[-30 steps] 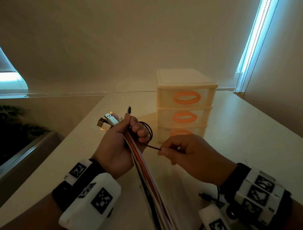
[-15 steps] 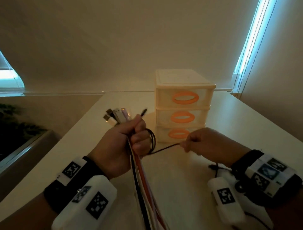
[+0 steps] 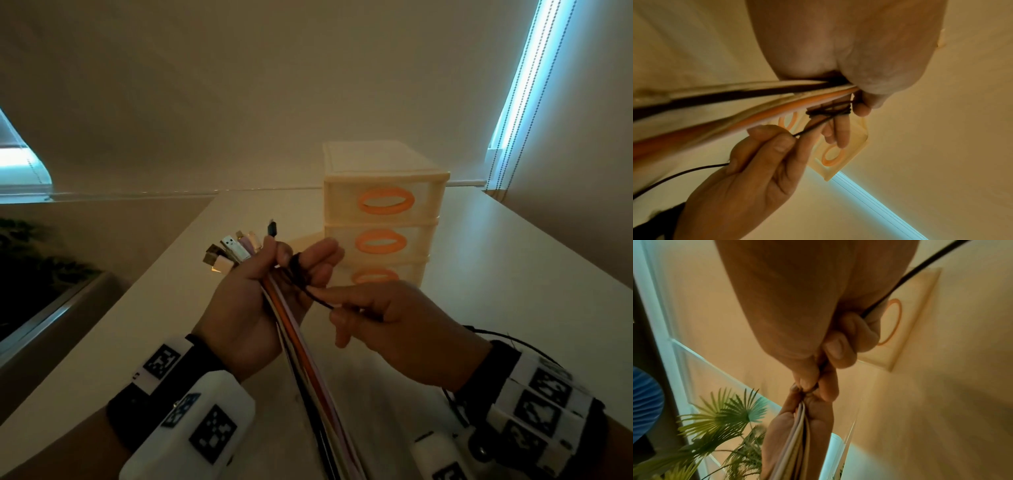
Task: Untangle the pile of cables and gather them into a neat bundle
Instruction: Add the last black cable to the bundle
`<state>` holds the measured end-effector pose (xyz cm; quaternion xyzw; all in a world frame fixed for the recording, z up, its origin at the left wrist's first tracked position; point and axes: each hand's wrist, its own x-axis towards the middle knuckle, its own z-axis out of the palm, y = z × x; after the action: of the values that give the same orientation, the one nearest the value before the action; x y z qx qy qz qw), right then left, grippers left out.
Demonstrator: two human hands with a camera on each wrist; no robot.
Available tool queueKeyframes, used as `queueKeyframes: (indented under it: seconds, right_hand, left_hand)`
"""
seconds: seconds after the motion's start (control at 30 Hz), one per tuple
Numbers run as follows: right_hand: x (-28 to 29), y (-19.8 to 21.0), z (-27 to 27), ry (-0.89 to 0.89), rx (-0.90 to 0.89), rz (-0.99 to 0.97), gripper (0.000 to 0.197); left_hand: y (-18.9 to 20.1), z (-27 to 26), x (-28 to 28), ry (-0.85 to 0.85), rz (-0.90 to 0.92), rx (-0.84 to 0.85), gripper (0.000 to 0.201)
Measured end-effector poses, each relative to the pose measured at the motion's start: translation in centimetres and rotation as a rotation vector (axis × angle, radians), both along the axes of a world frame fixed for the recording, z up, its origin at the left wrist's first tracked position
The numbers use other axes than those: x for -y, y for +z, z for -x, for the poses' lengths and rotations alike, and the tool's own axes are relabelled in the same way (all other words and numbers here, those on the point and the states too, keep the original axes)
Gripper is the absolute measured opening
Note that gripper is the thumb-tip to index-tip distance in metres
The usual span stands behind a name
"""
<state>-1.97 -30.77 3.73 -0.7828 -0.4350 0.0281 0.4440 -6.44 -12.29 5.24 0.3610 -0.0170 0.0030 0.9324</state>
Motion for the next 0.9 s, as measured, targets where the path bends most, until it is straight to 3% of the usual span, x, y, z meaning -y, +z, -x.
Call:
queueKeyframes:
  seconds: [0.1, 0.2, 0.37, 0.5, 0.67, 0.8, 0.9]
  right_hand:
    - [0.2, -0.4, -0.9, -0.109, -0.050, 0.022, 0.015]
    - [0.5, -0.7, -1.5, -0.250, -0.019, 0.057, 0.022]
    - [0.9, 0.2, -0.7, 0.045, -0.214, 0.227, 0.020]
    - [1.4, -0.4, -2.0, -0.112, -0.177, 0.319, 0.023]
    - [2.3, 0.1, -2.1, -0.018, -0.356, 0.353, 0.024]
    - [2.4, -0.1, -3.4, -0.359, -0.116, 0.285, 0.029]
    - [1.8, -0.3, -3.1, -0.516, 0.014, 0.120, 0.033]
  left_hand:
    - [-0.3, -0.1, -0.1, 0.058, 0.034, -0.041, 0.040]
    - [-0.4, -0.3, -0.4, 0.072, 0.008, -0.050, 0.042]
    - [-0.1, -0.4, -0.8, 0.085, 0.028, -0.030, 0.043]
    - [0.0, -0.5, -1.0, 0.078, 0.070, -0.027, 0.041]
    - [0.3, -0.5, -1.4, 0.041, 0.063, -0.019, 0.039]
    - [0.3, -0.4, -1.7, -0.041, -0.082, -0.035, 0.039]
    - [0.0, 0.1, -1.3, -0.204, -0.349, -0.067, 0.037]
